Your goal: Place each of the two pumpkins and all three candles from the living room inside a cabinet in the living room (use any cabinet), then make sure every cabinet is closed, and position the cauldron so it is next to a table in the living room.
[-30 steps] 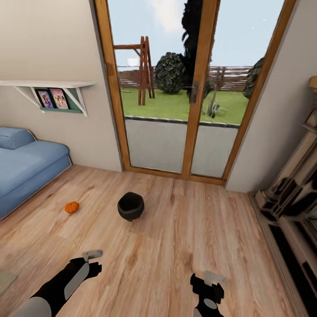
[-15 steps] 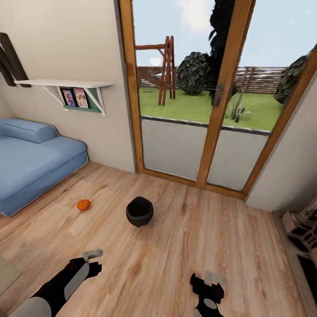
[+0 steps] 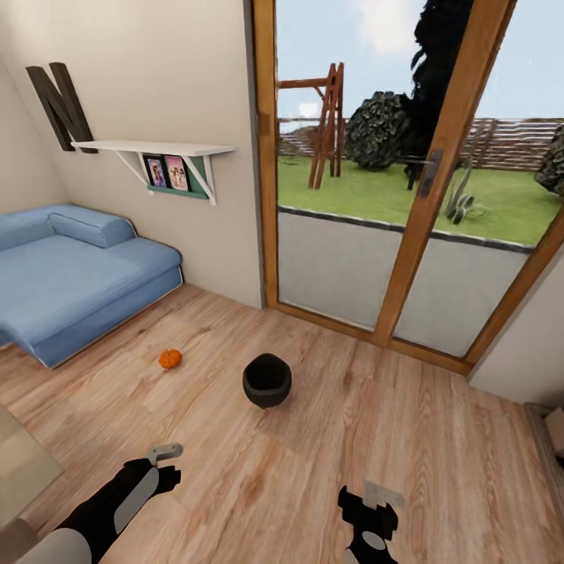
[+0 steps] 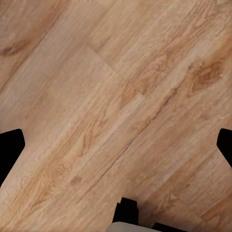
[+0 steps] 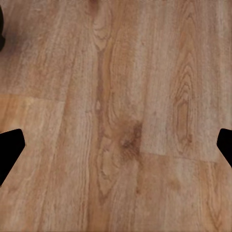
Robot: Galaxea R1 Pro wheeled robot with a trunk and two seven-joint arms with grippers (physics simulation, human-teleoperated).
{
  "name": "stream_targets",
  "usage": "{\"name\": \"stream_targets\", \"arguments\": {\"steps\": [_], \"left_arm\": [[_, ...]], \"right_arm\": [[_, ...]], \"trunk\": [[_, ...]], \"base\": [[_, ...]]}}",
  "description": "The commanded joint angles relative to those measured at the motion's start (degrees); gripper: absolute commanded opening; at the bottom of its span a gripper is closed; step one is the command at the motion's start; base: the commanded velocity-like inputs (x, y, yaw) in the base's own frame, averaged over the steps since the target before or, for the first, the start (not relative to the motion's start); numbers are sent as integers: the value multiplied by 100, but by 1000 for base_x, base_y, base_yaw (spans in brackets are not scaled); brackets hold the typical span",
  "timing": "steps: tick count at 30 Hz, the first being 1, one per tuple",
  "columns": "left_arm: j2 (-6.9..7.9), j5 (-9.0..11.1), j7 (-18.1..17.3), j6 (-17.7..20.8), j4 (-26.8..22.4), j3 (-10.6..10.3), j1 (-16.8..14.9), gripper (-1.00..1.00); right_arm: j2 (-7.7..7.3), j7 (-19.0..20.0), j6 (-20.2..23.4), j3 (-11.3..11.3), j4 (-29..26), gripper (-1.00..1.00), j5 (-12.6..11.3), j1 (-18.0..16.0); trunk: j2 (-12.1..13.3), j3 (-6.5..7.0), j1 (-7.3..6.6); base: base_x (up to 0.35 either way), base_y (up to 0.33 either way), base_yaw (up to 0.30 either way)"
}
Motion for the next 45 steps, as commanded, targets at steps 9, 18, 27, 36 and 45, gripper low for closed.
{"name": "stream_targets", "arguments": {"steps": [9, 18, 27, 36, 45], "left_arm": [[9, 60, 55, 8, -11, -37, -5, 100], [9, 57, 55, 8, -11, -37, -5, 100], [9, 53, 55, 8, -11, -45, -5, 100], [9, 53, 73, 8, -11, -70, -5, 100], [9, 53, 73, 8, -11, -72, -5, 100]], "right_arm": [[-17, -15, -64, 24, 3, 100, -54, -6], [-11, -30, -52, 28, 3, 100, -63, -6], [-3, -25, -48, 34, 3, 100, -64, -6], [-2, -3, -45, 39, 3, 100, -63, -6], [-2, 17, -43, 43, 3, 100, -64, -6]], "trunk": [[-4, -6, 1], [-4, -6, 1], [-4, -6, 1], [-4, -6, 1], [-4, -6, 1]], "base": [[109, -4, 3], [192, -126, 198], [232, -231, 288], [234, -253, 149], [237, -244, 1]]}}
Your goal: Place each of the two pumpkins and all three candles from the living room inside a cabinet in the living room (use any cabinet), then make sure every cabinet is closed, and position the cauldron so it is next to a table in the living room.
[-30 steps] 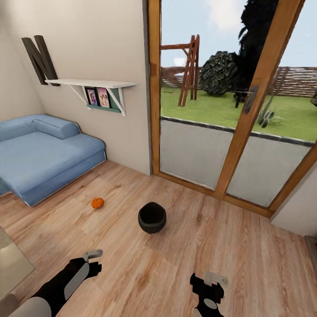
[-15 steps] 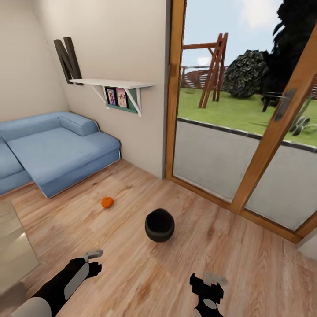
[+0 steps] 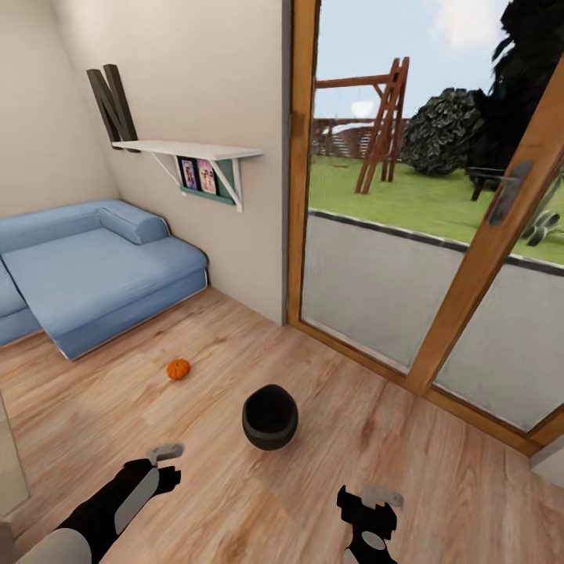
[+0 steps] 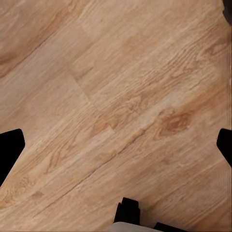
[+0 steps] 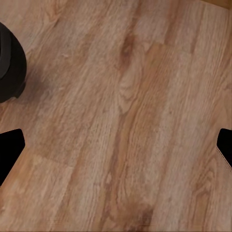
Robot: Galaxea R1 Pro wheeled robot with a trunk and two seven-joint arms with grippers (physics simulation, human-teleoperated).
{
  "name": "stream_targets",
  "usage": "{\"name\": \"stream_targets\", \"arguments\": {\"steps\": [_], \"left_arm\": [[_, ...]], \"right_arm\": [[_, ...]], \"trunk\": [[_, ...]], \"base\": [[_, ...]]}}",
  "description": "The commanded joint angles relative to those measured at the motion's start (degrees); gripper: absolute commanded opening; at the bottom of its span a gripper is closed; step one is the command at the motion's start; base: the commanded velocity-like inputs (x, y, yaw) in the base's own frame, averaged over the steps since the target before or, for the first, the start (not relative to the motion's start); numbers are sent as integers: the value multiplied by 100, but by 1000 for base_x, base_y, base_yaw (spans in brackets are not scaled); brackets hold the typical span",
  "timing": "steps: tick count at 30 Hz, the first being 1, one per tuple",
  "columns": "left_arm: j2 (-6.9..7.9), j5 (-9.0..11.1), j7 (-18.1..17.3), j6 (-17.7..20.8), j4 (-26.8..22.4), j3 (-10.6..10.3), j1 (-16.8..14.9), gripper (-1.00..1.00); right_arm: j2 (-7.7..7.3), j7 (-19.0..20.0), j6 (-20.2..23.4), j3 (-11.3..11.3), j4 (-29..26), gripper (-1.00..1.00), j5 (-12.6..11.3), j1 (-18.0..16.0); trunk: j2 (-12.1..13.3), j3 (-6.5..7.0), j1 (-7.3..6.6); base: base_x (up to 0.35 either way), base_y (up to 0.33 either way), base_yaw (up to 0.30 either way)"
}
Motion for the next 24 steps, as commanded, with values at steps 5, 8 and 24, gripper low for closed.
{"name": "stream_targets", "arguments": {"steps": [5, 8, 24], "left_arm": [[9, 62, 57, 10, -12, -42, -5, 100], [9, 67, 57, 10, -12, -38, -5, 100], [9, 63, 57, 10, -12, -33, -5, 100]], "right_arm": [[-4, -28, -57, 34, 1, 100, -54, -6], [-4, -27, -60, 29, 1, 100, -53, -6], [4, -37, -52, 34, 3, 100, -52, -6]], "trunk": [[-3, -6, 3], [-3, -6, 3], [-3, -28, 3]], "base": [[265, -113, 0], [306, 22, 4], [313, -10, 234]]}}
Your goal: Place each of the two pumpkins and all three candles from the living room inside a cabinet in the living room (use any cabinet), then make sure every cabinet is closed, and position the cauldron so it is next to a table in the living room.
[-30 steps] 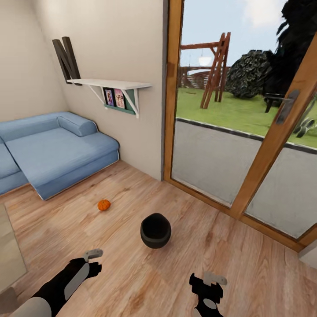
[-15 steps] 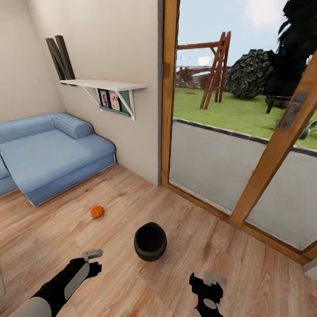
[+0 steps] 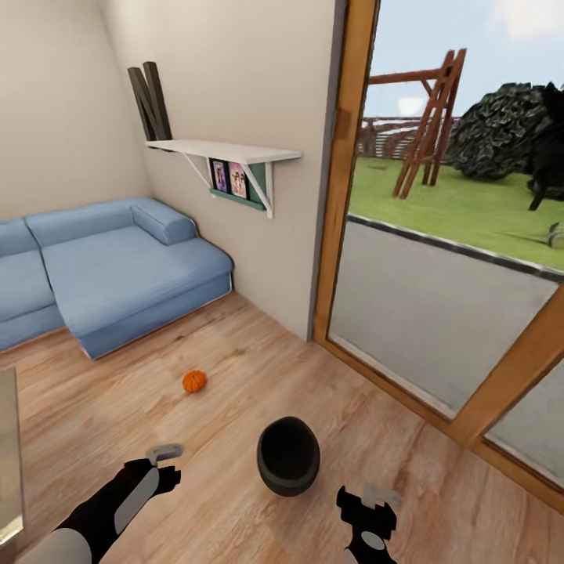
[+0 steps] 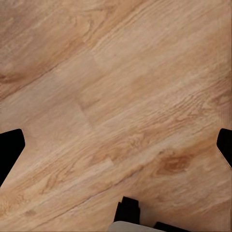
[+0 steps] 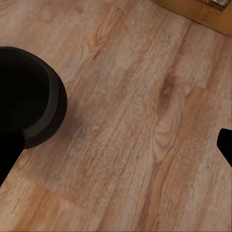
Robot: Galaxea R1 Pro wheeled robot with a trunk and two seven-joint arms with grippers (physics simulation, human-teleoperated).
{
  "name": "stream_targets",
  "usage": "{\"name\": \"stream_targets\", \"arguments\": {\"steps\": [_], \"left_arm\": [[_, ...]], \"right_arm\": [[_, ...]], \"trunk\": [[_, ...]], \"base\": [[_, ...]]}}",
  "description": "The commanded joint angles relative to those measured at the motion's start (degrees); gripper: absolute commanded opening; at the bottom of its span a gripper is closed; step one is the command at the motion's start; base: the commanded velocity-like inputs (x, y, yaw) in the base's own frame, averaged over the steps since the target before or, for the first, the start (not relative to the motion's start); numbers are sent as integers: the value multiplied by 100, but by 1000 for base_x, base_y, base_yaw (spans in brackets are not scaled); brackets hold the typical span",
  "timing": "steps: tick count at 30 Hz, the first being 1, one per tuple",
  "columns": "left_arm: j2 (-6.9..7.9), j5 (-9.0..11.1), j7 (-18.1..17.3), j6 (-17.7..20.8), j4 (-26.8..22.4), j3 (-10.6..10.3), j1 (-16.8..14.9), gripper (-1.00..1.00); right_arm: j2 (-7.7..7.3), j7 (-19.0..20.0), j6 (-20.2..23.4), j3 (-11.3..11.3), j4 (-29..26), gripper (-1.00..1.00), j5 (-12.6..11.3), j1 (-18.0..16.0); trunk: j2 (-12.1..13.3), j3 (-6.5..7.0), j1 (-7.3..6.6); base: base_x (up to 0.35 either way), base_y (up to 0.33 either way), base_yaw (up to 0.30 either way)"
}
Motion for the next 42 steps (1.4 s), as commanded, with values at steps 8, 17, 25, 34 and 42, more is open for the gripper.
{"name": "stream_targets", "arguments": {"steps": [8, 17, 25, 34, 42], "left_arm": [[8, 57, 56, 9, -12, -50, -6, 100], [11, 100, 25, 344, -633, -65, -13, 100], [-245, 70, 44, 1955, -1734, -27, -15, 100], [-284, 70, 88, 1982, -1733, -10, -13, 100], [-288, 66, 99, 1966, -1733, -2, -14, 100]], "right_arm": [[-8, -20, 108, 53, -26, 100, -49, -5], [19, -294, 2842, 517, -1322, 100, -230, -32], [22, -1803, 4881, 302, -3340, 100, -1729, -561], [29, -1879, 5069, 337, -2360, 100, -2164, -1111], [22, -1762, 5077, 333, -2010, 100, -2385, -1172]], "trunk": [[-3, -28, 3], [-3, -31, 3], [-3, -31, 3], [-3, -31, 3], [-3, -31, 3]], "base": [[289, -147, 221], [102, -78, 18], [55, -2, 0], [234, -52, 0], [222, -7, 0]]}}
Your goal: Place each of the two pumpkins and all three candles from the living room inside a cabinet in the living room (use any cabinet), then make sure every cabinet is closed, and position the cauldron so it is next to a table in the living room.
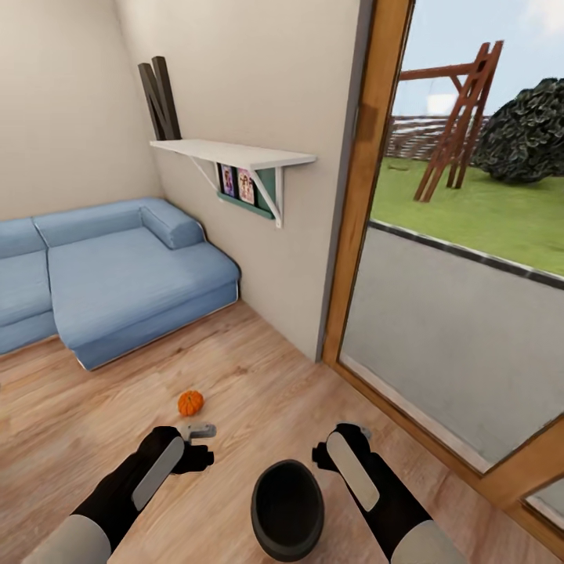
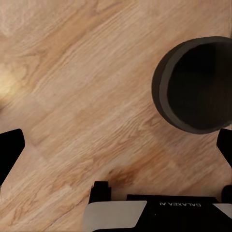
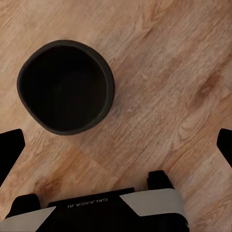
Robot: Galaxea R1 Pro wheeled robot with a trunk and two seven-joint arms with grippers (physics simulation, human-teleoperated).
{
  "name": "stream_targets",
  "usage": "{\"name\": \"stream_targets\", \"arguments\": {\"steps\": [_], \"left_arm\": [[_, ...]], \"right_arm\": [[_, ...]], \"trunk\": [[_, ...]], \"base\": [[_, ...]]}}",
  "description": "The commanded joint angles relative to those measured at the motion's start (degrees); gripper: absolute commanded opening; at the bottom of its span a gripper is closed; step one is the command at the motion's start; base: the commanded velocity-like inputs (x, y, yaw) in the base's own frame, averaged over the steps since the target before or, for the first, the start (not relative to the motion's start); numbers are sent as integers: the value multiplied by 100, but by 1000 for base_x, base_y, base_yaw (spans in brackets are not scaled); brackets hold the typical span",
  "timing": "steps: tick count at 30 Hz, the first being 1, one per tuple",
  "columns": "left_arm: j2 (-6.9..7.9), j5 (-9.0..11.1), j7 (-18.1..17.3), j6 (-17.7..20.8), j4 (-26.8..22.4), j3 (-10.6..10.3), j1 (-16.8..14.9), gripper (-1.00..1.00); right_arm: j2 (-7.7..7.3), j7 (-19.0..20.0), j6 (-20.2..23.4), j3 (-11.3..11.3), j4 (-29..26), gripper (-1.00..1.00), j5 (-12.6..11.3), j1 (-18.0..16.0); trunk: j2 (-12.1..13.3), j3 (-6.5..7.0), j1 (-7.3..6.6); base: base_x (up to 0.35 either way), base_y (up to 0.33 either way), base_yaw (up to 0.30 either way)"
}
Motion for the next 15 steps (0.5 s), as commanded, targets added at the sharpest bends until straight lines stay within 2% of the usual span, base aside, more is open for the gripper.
{"name": "stream_targets", "arguments": {"steps": [1, 3, 5, 7, 8, 10, 15], "left_arm": [[-11, 60, 62, 3, -8, -26, -5, 100], [-115, 60, 162, -56, 17, -27, -6, 100], [-248, 58, 437, -118, 63, -27, -3, 100], [-464, 53, 741, -148, 86, -58, -1, 100], [-658, 53, 913, -162, 96, -74, 1, 100], [-832, 49, 1067, -167, 103, -87, 2, 100], [-897, 66, 1127, -167, 106, -35, 3, 100]], "right_arm": [[-2, -54, 12, 14, 7, 100, -59, -6], [1, -46, 46, 17, 21, 100, -67, -7], [0, -20, 66, 17, 34, 100, -87, -7], [-1, 68, 79, 17, 45, 100, -120, -7], [-2, 118, 92, 18, 50, 100, -137, -7], [-2, 153, 157, 13, 55, 100, -152, -7], [-2, 256, 228, 10, 122, 100, -172, -7]], "trunk": [[-4, -6, 4], [-4, -6, 4], [-4, -6, 4], [-4, -6, 4], [-4, -6, 4], [-4, -6, 4], [-84, -42, 48]], "base": [[303, -58, 0], [282, -146, 0], [227, -183, 0], [104, -86, 0], [41, -34, 0], [20, -17, 0], [6, -5, 0]]}}
